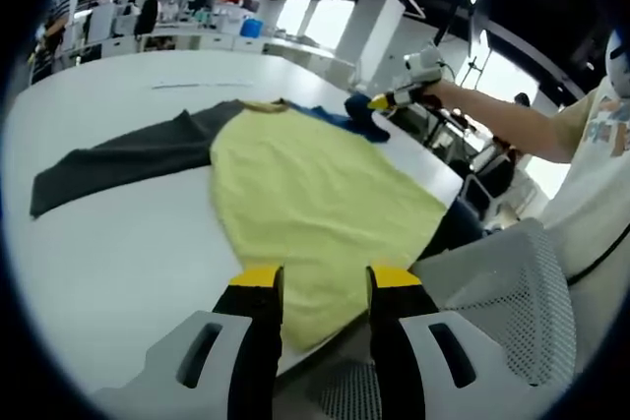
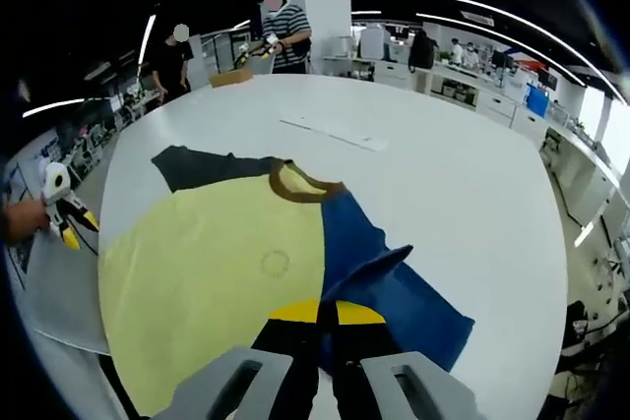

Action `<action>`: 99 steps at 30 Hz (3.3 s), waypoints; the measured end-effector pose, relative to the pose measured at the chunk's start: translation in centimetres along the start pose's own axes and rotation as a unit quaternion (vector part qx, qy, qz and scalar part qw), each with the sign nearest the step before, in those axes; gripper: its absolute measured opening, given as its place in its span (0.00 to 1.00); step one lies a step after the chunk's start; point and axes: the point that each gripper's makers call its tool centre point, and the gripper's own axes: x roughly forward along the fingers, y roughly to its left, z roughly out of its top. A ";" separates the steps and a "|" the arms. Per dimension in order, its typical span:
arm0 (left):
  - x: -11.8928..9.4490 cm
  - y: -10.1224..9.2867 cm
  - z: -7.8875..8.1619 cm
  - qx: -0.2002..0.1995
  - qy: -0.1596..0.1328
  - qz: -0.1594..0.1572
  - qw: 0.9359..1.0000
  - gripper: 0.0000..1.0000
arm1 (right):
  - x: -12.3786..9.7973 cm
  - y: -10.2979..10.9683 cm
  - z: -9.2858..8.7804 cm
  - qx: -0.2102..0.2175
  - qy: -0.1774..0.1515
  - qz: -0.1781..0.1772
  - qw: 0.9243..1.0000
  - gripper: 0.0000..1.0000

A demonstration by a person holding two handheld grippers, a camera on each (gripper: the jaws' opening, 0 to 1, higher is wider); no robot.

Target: Fold the garment on the visible template until the final outline fits inside the template.

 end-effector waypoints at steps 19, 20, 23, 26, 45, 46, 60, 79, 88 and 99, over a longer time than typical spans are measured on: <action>-0.6 0.7 -0.2 -0.011 -0.006 0.004 1.000 0.30 | 4.8 3.8 3.0 -0.035 0.013 0.051 0.998 0.00; -0.6 0.7 -0.2 -0.011 -0.006 0.004 1.000 0.30 | 5.0 4.0 3.1 -0.037 0.014 0.052 0.998 0.00; -0.7 0.8 -0.3 -0.013 -0.008 0.005 1.000 0.30 | 5.5 4.6 3.6 -0.042 0.016 0.058 0.997 0.00; -0.8 1.0 -0.3 -0.013 -0.009 0.006 1.000 0.30 | 5.9 5.2 4.0 -0.044 0.014 0.063 0.997 0.00; -1.0 1.2 -0.1 -0.018 -0.018 0.006 1.000 0.30 | 8.9 9.3 6.1 -0.060 0.018 0.090 0.994 0.00; -1.0 1.2 -0.1 -0.019 -0.019 0.006 1.000 0.30 | 9.0 9.4 6.2 -0.060 0.018 0.091 0.994 0.00; -1.3 1.4 0.0 -0.025 -0.031 0.004 0.999 0.30 | 11.3 12.2 7.3 -0.069 0.023 0.110 0.991 0.00; -1.5 1.4 0.5 -0.035 -0.045 -0.001 0.998 0.30 | 13.9 14.7 8.5 -0.074 0.029 0.124 0.989 0.00; -1.7 1.5 0.6 -0.041 -0.049 0.000 0.998 0.30 | 15.0 15.9 9.1 -0.082 0.031 0.129 0.988 0.00; -1.6 1.4 0.5 -0.042 -0.046 0.000 0.998 0.30 | 15.9 18.3 9.6 -0.097 0.034 0.144 0.984 0.00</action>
